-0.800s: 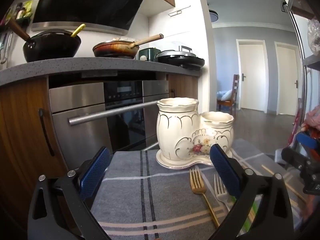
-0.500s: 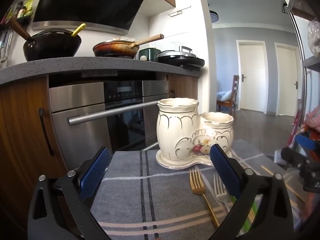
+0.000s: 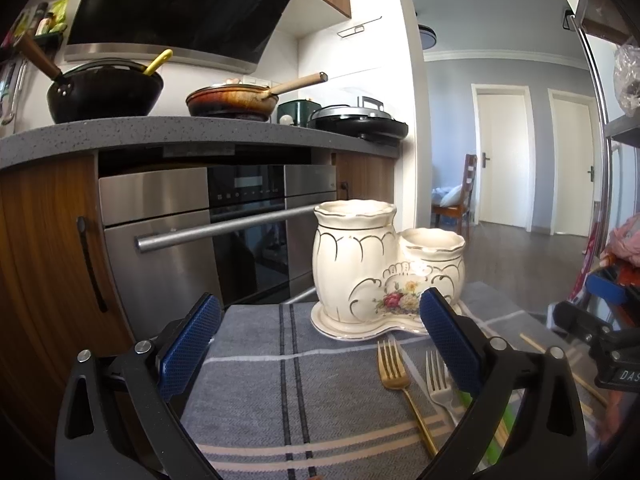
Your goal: Organize utensils
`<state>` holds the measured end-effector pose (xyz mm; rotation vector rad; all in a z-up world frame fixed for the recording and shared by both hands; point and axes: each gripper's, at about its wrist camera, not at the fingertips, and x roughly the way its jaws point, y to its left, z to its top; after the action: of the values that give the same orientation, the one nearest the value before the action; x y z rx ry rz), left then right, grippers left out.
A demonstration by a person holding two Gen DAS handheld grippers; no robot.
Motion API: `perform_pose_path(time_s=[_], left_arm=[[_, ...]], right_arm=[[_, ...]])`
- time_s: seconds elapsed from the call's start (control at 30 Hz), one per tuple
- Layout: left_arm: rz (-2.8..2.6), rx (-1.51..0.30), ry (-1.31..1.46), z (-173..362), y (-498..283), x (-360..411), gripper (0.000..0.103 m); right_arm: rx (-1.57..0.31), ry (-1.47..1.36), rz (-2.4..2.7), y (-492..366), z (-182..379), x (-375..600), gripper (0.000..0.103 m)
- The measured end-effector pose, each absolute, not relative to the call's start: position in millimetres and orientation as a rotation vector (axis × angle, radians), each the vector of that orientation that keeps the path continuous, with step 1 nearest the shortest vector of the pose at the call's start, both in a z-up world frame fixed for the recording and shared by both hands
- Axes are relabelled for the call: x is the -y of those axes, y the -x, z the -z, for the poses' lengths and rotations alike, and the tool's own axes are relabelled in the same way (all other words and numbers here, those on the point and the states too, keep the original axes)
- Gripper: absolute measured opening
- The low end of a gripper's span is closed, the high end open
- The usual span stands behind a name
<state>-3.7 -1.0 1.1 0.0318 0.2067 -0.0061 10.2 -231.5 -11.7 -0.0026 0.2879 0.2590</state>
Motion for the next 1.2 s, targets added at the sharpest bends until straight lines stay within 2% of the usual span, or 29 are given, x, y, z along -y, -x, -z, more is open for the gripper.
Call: perform_pose_path(time_s=[1.2], left_arm=[[0.008,-0.202,-0.037,-2.3,7.3,0.9,0.099]], right_arm=[[-0.298,0.006,-0.256,-11.0,15.0,231.2,0.098]])
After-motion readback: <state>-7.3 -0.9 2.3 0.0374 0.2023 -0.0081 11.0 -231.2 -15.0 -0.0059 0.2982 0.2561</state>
